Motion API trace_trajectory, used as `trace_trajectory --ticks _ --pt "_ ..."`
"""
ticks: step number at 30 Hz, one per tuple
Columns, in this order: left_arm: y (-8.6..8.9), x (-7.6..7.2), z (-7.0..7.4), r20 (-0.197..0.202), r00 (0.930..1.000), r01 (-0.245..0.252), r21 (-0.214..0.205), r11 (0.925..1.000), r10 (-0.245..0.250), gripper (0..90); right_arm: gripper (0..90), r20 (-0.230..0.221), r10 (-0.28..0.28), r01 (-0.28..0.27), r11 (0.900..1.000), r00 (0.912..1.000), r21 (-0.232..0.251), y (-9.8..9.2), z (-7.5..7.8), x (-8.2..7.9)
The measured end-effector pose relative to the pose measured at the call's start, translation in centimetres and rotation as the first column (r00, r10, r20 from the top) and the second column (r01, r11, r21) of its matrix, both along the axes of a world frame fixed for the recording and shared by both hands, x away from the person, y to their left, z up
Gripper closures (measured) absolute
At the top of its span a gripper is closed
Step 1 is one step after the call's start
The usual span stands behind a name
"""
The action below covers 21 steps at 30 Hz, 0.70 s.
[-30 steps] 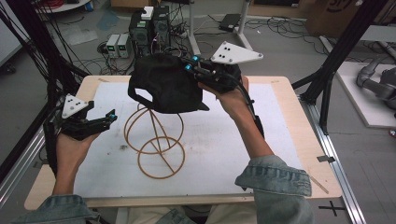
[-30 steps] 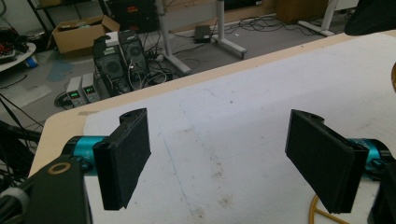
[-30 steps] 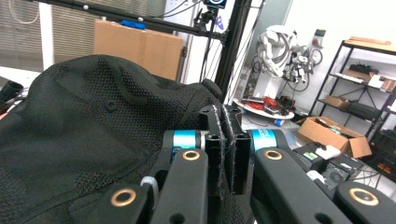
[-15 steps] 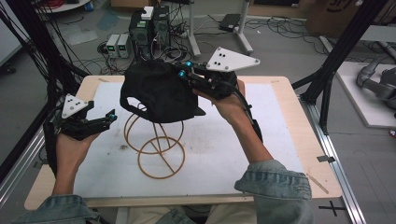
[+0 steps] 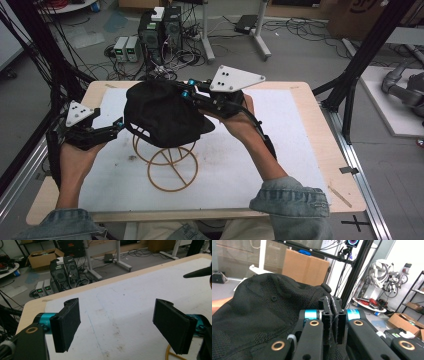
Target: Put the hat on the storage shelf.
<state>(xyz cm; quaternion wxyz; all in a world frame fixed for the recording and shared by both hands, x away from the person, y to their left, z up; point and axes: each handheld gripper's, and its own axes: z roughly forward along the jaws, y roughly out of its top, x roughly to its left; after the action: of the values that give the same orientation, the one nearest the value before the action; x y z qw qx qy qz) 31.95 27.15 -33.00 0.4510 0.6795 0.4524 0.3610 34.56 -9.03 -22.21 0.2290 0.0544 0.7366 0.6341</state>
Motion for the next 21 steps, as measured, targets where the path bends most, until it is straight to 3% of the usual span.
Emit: trace_trajectory --ticks 15,17,19,21 --pt "0.0 -0.02 0.03 -0.001 1.0 0.0 0.004 1.0 0.0 22.3 86.5 0.032 0.059 -0.058 0.9977 0.9978 -0.036 0.65 -0.72 -0.76" --pt "0.0 -0.01 0.02 -0.003 1.0 0.001 0.005 1.0 -0.001 22.4 84.5 0.031 0.055 -0.054 0.9973 0.998 -0.051 0.7 -0.86 -0.74" --pt "0.0 0.0 0.01 -0.004 1.0 0.001 0.007 1.0 -0.001 22.3 72.1 0.021 0.069 -0.068 0.9975 0.9974 -0.017 0.54 -0.78 -0.65" --pt "0.0 0.0 0.0 -0.004 1.0 0.0 0.008 1.0 0.0 22.3 71.9 0.019 0.069 -0.069 0.9976 0.9974 -0.012 0.47 -0.72 -0.59"
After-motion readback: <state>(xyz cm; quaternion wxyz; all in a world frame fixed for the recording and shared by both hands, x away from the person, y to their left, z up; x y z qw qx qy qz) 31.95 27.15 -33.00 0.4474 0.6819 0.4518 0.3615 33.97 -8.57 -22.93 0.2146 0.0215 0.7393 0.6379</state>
